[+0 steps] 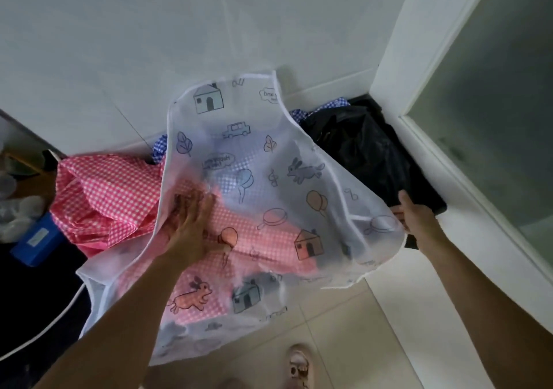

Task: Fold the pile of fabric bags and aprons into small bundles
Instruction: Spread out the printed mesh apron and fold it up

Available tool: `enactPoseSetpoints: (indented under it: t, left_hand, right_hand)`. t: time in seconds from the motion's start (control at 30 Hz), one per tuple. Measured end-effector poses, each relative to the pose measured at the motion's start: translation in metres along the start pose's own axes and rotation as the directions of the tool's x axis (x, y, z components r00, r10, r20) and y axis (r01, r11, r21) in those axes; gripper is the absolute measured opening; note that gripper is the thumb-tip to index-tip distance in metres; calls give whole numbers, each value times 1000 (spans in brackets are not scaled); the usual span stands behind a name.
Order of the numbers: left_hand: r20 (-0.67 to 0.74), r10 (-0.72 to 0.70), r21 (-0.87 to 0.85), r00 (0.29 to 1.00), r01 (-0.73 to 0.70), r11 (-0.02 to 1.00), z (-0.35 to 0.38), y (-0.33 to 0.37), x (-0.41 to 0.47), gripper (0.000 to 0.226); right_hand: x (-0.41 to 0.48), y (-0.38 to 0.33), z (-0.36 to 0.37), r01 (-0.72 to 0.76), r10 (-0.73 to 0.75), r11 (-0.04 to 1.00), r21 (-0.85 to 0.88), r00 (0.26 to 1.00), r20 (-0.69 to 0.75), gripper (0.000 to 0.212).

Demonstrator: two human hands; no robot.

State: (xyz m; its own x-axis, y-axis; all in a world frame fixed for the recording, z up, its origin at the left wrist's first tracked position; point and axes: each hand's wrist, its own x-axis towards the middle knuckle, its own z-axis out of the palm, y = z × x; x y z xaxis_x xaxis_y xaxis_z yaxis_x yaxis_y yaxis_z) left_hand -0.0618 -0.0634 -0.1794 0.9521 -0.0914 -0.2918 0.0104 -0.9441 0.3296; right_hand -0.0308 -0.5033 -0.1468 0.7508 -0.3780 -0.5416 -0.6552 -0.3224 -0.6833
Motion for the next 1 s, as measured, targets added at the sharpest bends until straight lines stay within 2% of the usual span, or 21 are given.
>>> enactPoseSetpoints:
  t: [0.03, 0.07, 0.13, 0.17, 0.2, 0.3, 0.4, 0.43, 0.47, 0.5, 0.53, 0.57, 0.6, 0.67, 0.77, 0.87, 0.93, 0.97, 1.0]
  left_hand:
    - [3, -34, 2, 999, 34, 999, -1, 5, -1, 132]
    - [13, -74, 14, 997, 74, 997, -2, 11, -3, 129]
    - [15, -153, 69, 988, 152, 986, -4, 26, -5, 125]
    - [1, -174, 95, 985, 173, 980, -4, 35, -6, 122]
    - [-13, -188, 108, 982, 189, 976, -4, 45, -8, 116]
    - [23, -241, 0, 970, 241, 970, 7, 70, -13, 88]
    - [139, -279, -49, 950, 288, 957, 25, 79, -17, 79]
    - [167, -280, -59, 945, 293, 954, 29, 78, -19, 85]
    - [185, -275, -66, 943, 292, 954, 32, 74, -21, 94]
    - [193, -266, -63, 944, 283, 957, 34, 72, -22, 104]
    - [196, -261, -56, 945, 277, 959, 35, 70, -23, 113]
    - [195, -255, -44, 947, 268, 962, 34, 69, -24, 118]
    - [195, -249, -31, 949, 260, 965, 34, 71, -24, 122]
    - [207, -251, -6, 945, 258, 966, 33, 73, -21, 130]
    - [214, -275, 18, 937, 278, 960, 34, 75, -12, 136]
    - [217, -303, 15, 928, 308, 951, 29, 76, 4, 131]
    - [219, -292, 16, 931, 296, 955, 24, 76, 17, 131]
    - [222, -291, 3, 931, 298, 955, 21, 76, 22, 132]
    - [220, -293, -8, 931, 302, 953, 19, 77, 26, 132]
  right_hand:
    - [2, -5, -4, -71, 72, 996, -48, 997, 7, 56]
    - [2, -9, -8, -97, 102, 981, -168, 994, 24, 58]
    - [0, -15, -11, -78, 122, 912, -403, 989, 85, 65]
    - [-1, -20, -13, -66, 142, 900, -431, 979, 145, 66]
    - [-3, -23, -13, -70, 171, 917, -393, 959, 228, 66]
    - [-4, -30, -13, -150, 149, 988, -44, 820, 552, 70]
    - [-11, -41, -12, -96, -31, 987, 131, 683, 729, 76]
    - [-13, -45, -13, -56, -112, 978, 201, 673, 731, 70]
    - [-14, -48, -14, -15, -208, 953, 303, 695, 688, 63]
    - [-10, -48, -18, 65, -310, 906, 418, 775, 551, 58]
    - [-7, -49, -21, 201, -402, 845, 496, 850, 341, 49]
    - [-3, -48, -25, 349, -452, 805, 479, 884, 115, 37]
    - [0, -47, -30, 459, -481, 789, 409, 875, -53, 25]
    - [3, -41, -32, 532, -497, 789, 308, 847, -189, 32]
    - [-14, -13, -18, 529, -468, 787, 318, 847, -252, 31]
    - [-47, 51, 23, 426, -257, 839, 338, 858, -444, 34]
    - [-67, 102, 57, 219, -84, 897, 384, 938, -337, 32]
    - [-73, 123, 72, 72, 9, 913, 402, 981, -195, 31]
    - [-76, 142, 87, -83, 110, 894, 441, 993, -37, 33]
